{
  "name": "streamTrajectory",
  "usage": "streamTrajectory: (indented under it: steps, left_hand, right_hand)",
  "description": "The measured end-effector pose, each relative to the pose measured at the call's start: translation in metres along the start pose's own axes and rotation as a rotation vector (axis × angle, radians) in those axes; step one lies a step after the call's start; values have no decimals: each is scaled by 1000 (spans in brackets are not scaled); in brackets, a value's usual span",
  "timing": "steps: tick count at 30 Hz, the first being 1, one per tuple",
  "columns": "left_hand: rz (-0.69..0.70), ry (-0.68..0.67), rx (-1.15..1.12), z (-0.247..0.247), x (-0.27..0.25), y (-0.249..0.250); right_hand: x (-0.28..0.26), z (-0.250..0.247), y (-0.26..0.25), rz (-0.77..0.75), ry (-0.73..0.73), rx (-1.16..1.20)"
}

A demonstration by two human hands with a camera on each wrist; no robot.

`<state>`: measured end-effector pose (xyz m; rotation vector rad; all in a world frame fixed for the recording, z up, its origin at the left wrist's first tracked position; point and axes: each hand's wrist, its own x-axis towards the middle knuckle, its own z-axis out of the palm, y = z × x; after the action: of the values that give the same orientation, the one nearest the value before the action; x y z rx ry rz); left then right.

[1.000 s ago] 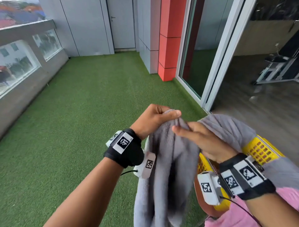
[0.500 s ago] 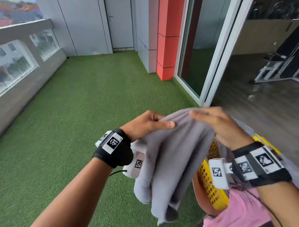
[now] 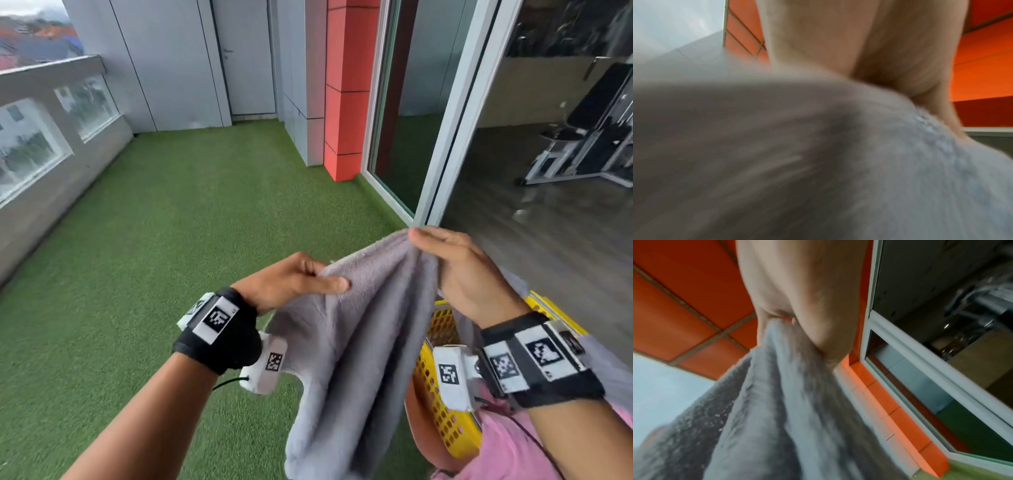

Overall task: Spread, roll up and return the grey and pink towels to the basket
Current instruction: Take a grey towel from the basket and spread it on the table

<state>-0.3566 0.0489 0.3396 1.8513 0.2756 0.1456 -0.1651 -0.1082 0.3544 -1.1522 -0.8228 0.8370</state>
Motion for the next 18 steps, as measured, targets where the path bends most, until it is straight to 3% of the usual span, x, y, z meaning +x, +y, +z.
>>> streamTrajectory:
  steps: [3, 7, 9, 13, 15, 18]
  left_hand:
    - [60, 96, -157, 1, -1, 2]
    - [125, 164, -92, 10, 9, 13]
    - [118, 161, -39, 10, 7, 7]
    - [63, 219, -136, 6, -4, -4]
    - [103, 304, -135, 4, -2, 2]
    - [167, 339, -123, 8, 9, 17]
  right_hand:
    - [-4, 8, 15, 61, -35, -23]
    - [-12, 26, 29, 99, -314, -459]
    - [-10, 23, 17, 30, -269, -456]
    - [-3, 5, 4, 20, -28, -137]
    - [-5, 13, 11, 68, -126, -159]
    - [-13, 37, 22, 140, -341, -444]
